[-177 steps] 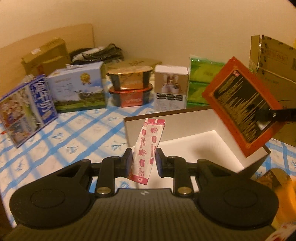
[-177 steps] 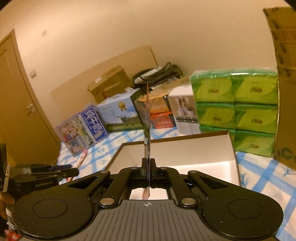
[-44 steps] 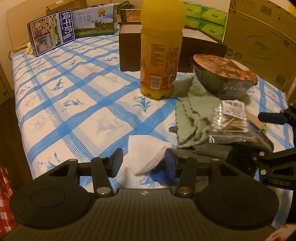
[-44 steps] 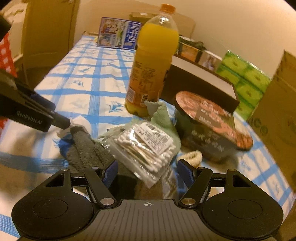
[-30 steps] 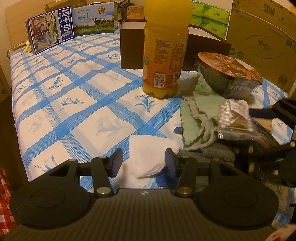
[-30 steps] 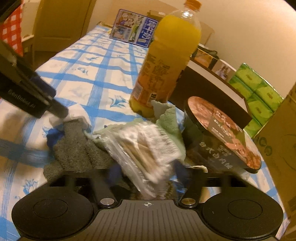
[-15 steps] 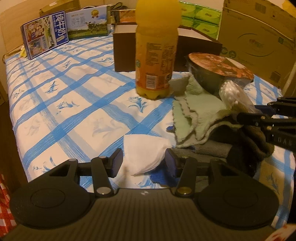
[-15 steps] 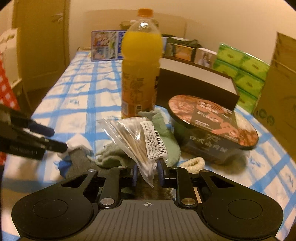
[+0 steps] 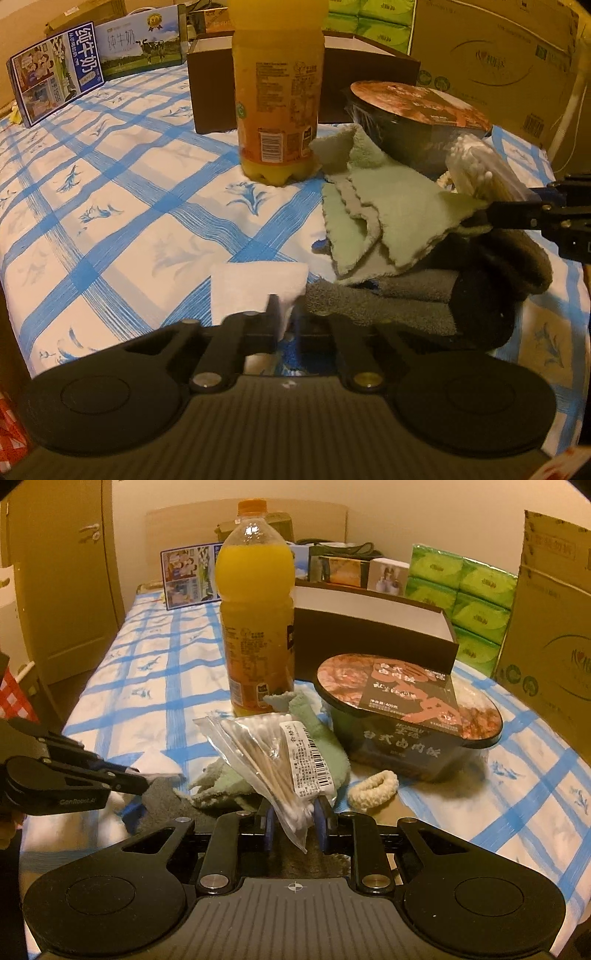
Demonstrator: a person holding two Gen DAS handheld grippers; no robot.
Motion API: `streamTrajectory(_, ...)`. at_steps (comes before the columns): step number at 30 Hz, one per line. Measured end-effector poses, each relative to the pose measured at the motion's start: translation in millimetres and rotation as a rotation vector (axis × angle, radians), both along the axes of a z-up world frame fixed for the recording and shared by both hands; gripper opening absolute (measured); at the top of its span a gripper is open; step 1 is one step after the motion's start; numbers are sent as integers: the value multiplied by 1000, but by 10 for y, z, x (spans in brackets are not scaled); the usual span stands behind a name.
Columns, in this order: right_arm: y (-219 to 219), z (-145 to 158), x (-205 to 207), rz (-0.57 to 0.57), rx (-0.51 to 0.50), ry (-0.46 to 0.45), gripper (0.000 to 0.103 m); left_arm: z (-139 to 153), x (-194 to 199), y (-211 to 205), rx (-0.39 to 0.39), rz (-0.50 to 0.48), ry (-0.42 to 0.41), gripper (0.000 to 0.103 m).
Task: Organize soft objects
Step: 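Grasp the white tissue with the left tool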
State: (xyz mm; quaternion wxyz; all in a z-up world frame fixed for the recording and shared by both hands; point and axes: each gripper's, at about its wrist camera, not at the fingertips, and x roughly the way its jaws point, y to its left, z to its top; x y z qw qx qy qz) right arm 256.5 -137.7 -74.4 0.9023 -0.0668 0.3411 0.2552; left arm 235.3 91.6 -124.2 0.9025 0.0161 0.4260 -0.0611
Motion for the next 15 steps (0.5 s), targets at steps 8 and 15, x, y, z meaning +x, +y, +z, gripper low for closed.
streamTrajectory(8,-110,175,27,-15,130,37,23,193,-107,143,-51,34,-60,1)
streamTrajectory(15,-387,301,149,-71,317,148,23,419,-175,282,-56,62,-100,1)
